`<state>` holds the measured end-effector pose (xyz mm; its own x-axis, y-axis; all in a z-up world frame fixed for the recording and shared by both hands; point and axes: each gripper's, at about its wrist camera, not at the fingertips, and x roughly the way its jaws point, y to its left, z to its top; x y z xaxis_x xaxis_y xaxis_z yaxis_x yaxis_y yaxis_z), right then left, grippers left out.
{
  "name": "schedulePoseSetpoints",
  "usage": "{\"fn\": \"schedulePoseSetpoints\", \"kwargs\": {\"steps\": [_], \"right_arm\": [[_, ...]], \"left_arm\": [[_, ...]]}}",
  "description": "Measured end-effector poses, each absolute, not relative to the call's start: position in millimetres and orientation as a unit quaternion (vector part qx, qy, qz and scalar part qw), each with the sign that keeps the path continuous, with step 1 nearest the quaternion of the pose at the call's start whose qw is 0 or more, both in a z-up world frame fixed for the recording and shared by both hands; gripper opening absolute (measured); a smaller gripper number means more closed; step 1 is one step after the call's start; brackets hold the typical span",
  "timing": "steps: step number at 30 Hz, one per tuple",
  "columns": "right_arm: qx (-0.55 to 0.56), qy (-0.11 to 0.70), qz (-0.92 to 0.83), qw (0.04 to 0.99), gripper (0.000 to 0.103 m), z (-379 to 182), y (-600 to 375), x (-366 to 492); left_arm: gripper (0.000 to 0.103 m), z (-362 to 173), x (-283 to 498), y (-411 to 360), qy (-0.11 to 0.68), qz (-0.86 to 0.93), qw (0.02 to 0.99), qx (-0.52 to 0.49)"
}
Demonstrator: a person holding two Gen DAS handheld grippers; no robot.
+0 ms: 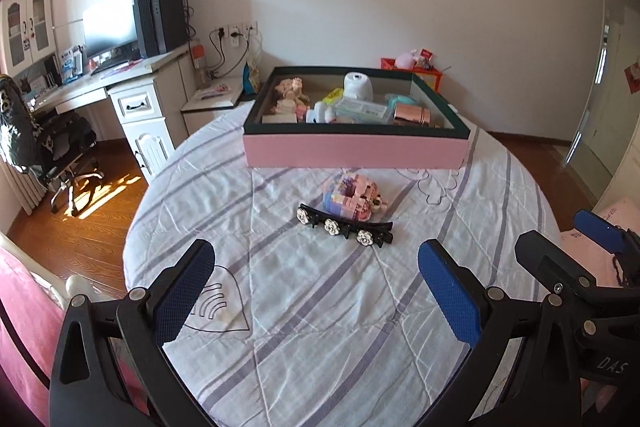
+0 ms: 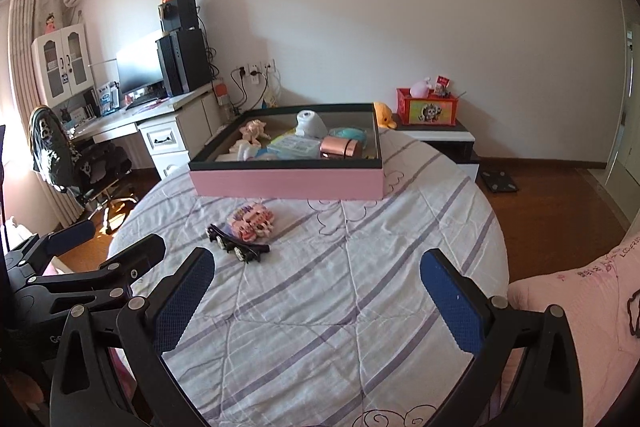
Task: Organize rigid objects
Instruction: 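Grasp the black hair clip with the left tool while the right tool grasps the pink block figure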
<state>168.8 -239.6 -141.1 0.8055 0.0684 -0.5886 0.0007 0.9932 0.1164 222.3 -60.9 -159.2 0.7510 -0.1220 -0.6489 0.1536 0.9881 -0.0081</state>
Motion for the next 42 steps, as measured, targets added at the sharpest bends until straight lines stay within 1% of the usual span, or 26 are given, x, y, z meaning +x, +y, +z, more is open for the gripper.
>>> {"fn": "schedulePoseSetpoints", "kwargs": {"steps": [7,16,22,31,42], "right_arm": [[0.077,0.357,0.006,0.931,0.103,-178,-266,199],[0.08,0.391,-0.006,0.917,0.103,-201,-286,231],[0.067,0.409,0.004,0.91,0.103,-209,-274,244],[0.024,0.415,0.031,0.909,0.103,-200,-229,266],[-0.014,0.453,0.095,0.886,0.103,-211,-162,324]], "left_arm": [[0.103,-194,262,-90,0.396,-0.087,0.914,0.031],[0.103,-221,305,-110,0.442,-0.086,0.893,0.024],[0.103,-227,314,-76,0.455,-0.042,0.89,0.016],[0.103,-226,293,-8,0.448,0.002,0.894,-0.001],[0.103,-217,285,13,0.437,-0.013,0.899,-0.019]]}}
